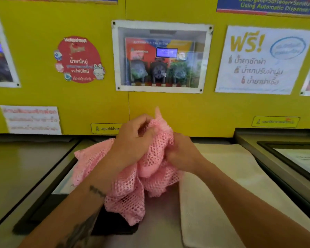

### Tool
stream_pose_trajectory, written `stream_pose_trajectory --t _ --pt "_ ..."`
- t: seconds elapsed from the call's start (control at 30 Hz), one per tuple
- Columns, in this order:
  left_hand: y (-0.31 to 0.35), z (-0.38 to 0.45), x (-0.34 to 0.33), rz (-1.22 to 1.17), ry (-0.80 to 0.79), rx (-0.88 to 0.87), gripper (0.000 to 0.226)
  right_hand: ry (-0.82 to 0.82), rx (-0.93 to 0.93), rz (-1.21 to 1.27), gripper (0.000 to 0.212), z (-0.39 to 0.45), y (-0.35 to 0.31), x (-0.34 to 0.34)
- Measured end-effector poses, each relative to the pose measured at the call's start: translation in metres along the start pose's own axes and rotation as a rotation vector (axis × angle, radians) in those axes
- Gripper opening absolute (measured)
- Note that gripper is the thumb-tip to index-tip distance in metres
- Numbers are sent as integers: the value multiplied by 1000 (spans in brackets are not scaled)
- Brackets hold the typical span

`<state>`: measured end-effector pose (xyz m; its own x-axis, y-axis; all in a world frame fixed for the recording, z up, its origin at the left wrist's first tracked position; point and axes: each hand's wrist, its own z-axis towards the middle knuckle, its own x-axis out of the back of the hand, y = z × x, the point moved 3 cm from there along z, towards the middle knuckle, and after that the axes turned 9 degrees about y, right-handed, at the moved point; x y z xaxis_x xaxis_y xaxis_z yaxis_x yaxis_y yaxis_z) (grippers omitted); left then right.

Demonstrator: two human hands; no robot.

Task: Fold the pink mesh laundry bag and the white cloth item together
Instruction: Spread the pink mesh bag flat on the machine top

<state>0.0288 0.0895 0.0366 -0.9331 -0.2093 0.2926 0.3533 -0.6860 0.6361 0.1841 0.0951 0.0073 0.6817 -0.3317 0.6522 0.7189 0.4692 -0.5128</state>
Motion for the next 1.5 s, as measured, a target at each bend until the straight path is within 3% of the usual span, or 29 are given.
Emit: stream_pose_trajectory --t 0.13,0.23,0.3,0.37,0.4,0.47,0.57,0.63,0.7,0.8,0.93,1.0,1.07,1.2,1.33,1.5 --pt "-19 -11 13 -37 17 131 6 375 -36 90 22 26 13 50" --pt "-28 -20 16 101 12 148 10 473 18 -216 21 30 36 81" --pt "-39 -27 13 212 -36 161 15 324 -33 -549 28 23 60 90" --pt "-53 -37 9 318 -128 161 25 11 -210 -803 39 9 87 90" --pt "-60 -42 6 380 -175 169 34 -136 -309 -867 50 0 98 87" --pt "-70 -50 0 497 -253 221 53 -261 -367 -803 77 -13 105 77" --pt "-76 -54 -7 527 -332 259 58 -272 -186 -455 91 -23 82 52" --pt "-77 -55 -9 515 -330 219 50 -331 -113 -390 77 -31 69 35" --pt "-77 -56 -9 499 -285 188 43 -397 -79 -500 54 -39 75 24" --pt "-76 -58 -5 457 -184 138 41 -362 -123 -636 39 -44 95 34" --pt "-72 -60 -1 452 -93 73 37 -341 -308 -1014 46 -46 117 70" --pt "-68 -58 -1 444 -55 23 31 -292 -338 -1074 52 -46 110 77" --pt "-62 -55 -1 425 -2 -25 29 -204 -255 -977 55 -43 87 72" --pt "-40 -49 6 356 131 -80 27 -136 -40 -559 54 -38 35 39" --pt "-34 -45 31 281 204 3 22 -284 -56 -97 73 -27 6 1" --pt "-37 -58 72 288 322 37 16 -423 -115 -17 86 -9 -25 -46"
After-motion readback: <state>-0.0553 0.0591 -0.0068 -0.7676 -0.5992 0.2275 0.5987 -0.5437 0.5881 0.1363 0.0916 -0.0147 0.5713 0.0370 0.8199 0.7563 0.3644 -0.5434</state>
